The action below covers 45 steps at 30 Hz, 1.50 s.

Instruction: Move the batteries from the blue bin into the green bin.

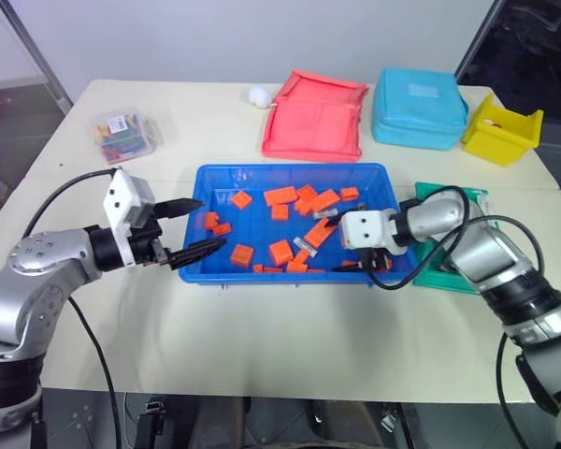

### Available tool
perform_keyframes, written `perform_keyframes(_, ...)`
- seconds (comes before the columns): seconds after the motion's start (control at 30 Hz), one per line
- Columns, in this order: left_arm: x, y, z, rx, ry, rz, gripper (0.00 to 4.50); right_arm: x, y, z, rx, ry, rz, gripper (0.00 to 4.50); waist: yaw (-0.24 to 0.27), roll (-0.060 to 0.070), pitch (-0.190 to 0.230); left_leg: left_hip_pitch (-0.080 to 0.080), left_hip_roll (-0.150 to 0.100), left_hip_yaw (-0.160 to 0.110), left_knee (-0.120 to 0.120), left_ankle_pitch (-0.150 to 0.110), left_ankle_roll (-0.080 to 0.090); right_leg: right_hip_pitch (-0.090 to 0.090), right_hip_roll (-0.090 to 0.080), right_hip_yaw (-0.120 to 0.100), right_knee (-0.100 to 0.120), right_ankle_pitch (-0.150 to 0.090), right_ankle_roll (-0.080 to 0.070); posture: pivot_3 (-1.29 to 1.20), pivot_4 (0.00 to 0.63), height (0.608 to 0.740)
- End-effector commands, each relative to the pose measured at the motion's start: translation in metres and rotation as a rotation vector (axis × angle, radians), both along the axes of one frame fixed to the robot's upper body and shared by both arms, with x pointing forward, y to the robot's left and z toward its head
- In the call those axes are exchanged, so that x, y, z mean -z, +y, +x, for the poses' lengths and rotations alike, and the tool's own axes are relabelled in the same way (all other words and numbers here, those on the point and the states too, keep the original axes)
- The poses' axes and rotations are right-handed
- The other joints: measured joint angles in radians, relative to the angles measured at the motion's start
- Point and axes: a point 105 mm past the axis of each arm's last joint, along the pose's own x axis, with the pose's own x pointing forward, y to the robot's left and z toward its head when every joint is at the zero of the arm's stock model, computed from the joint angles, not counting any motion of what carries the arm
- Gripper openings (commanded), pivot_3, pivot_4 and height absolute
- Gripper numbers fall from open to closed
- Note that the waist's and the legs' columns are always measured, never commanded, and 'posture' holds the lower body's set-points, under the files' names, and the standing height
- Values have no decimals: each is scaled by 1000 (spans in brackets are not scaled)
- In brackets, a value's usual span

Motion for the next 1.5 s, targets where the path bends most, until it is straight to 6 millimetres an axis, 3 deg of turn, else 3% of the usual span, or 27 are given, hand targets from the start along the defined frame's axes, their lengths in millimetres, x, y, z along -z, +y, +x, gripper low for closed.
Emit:
perform_keyframes(0.03,-12,0,-4,-3,-55,4,4500,-5,14,6,-77,-30,6,4466,0,0,0,0,0,0,0,0,0,0,0,0,0,0,0,0,150,740)
perform_keyframes(0.37,-11,-1,-8,-33,-62,-10,4500,-4,39,26,-127,-28,11,4466,0,0,0,1,0,0,0,0,0,1,0,0,1,0,0,0,150,740)
perform_keyframes(0.77,-12,-1,-9,-67,-72,-31,4500,13,45,27,-234,2,-102,4466,-1,0,0,2,0,0,0,0,0,1,0,0,2,0,0,0,150,740)
perform_keyframes(0.87,-12,-1,-9,-76,-74,-35,4500,15,46,28,-240,6,-109,3224,-1,0,0,3,0,0,0,0,0,2,0,0,2,0,0,0,150,740)
perform_keyframes(0.97,-13,-1,-9,-84,-80,-42,4500,18,45,28,-235,25,-110,1687,-2,0,0,3,0,0,0,0,-1,2,0,0,2,0,0,0,150,740)
perform_keyframes(1.43,-13,1,-8,-103,-86,-44,4500,16,46,28,-220,47,-87,1687,-2,0,0,3,0,0,0,0,-1,2,0,0,2,0,0,0,150,740)
perform_keyframes(1.5,-13,1,-7,-103,-90,-45,4500,19,45,27,-221,64,-93,1098,-1,0,0,3,0,0,0,0,-1,2,0,0,2,0,0,0,150,740)
